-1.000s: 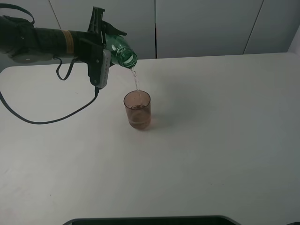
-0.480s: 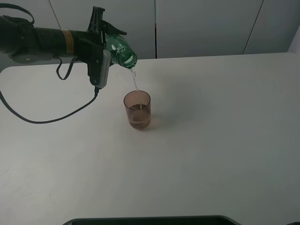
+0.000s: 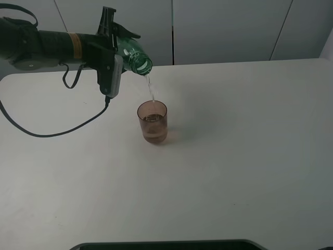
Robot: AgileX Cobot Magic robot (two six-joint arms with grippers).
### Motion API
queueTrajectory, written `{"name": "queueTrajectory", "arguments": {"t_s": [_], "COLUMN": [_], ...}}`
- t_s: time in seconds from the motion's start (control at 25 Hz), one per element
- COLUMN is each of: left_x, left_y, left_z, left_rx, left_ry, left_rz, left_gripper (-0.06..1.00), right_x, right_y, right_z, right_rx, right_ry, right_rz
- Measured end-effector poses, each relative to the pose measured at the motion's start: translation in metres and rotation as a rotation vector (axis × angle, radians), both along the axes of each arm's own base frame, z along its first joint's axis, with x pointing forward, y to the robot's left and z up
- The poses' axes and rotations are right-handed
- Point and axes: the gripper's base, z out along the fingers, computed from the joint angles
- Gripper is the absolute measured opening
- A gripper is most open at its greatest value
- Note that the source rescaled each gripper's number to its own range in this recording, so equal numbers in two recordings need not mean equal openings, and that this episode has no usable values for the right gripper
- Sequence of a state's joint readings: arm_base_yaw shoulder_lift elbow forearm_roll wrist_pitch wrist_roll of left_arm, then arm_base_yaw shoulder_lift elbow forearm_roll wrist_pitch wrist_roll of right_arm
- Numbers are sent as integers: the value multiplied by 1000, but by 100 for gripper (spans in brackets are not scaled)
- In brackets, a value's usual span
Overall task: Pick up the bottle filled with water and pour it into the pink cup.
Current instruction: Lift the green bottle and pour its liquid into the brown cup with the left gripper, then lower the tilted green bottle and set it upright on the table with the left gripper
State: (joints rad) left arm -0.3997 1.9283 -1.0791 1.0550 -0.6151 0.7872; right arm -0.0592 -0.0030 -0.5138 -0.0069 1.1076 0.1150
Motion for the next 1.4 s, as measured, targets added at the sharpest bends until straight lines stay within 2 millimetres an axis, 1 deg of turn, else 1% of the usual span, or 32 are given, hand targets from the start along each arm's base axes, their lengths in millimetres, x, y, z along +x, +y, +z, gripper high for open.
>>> {"name": "queueTrajectory", "arguments": {"t_s": [0.52,0.84,0.96,1.24,1.4], "left_x": [-1,-2,-3,3,7], "left_y": [-2,-4,-5,-5,3], "left_z": [3,7,10,25,49], "left_rx": [-32,-122,-198,-458,-671], "left_ry": [-4,46,93,183,264], "left_rz": [-16,-12,1,90,211], "left_gripper": [0,0,0,0,0], "right_x": [0,0,0,0,0], "right_y": [0,0,0,0,0], "right_z": [0,0,0,0,0], "right_rx": [0,0,0,0,0], "right_ry": [0,0,0,0,0], "right_rz": [0,0,0,0,0]}}
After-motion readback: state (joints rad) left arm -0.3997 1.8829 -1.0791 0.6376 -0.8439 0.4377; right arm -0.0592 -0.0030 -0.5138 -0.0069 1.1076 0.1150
